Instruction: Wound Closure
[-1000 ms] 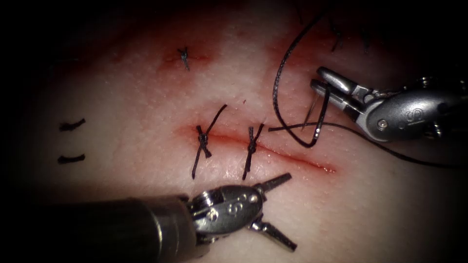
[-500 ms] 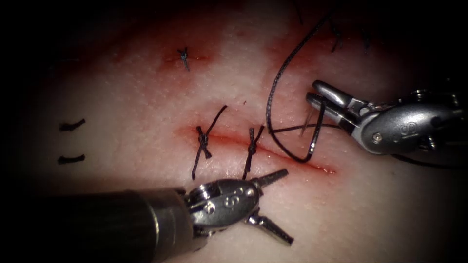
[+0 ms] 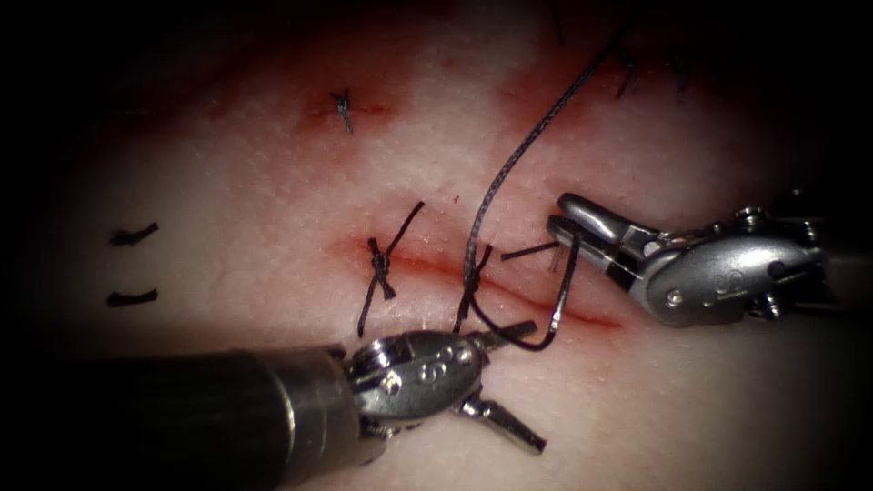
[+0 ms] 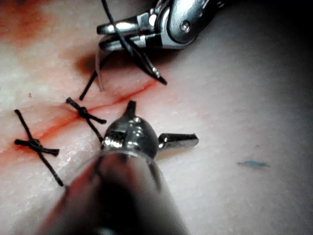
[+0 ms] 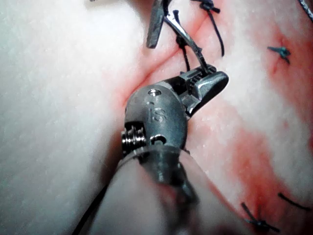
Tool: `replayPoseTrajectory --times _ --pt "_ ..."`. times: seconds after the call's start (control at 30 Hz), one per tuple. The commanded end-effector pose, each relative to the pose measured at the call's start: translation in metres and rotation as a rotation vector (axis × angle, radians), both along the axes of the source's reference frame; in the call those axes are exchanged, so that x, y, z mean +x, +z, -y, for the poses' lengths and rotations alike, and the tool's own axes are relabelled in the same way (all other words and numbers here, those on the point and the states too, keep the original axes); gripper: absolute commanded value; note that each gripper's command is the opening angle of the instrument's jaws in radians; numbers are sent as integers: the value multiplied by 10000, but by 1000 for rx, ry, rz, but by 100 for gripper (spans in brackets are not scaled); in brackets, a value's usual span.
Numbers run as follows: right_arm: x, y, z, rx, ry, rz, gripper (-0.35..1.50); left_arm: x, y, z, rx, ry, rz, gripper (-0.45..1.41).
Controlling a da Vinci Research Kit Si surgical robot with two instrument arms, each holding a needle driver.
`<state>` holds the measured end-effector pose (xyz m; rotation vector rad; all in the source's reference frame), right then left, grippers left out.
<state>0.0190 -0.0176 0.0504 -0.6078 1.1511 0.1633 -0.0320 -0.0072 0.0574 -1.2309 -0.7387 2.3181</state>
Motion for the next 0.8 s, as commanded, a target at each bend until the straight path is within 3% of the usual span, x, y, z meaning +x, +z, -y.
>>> replayPoseTrajectory --times 0.03,0.43,0.63,0.8 --pt "7 5 4 2 -3 -2 -35 -6 8 4 -2 1 -8 98" --pt "6 10 6 42 -5 -9 -35 -2 36 12 -21 38 -100 98" --pt "4 1 -3 62 11 -31 -35 7 60 44 18 132 -286 98" --pt "5 -5 -10 92 23 -42 -35 7 74 56 27 158 -310 98"
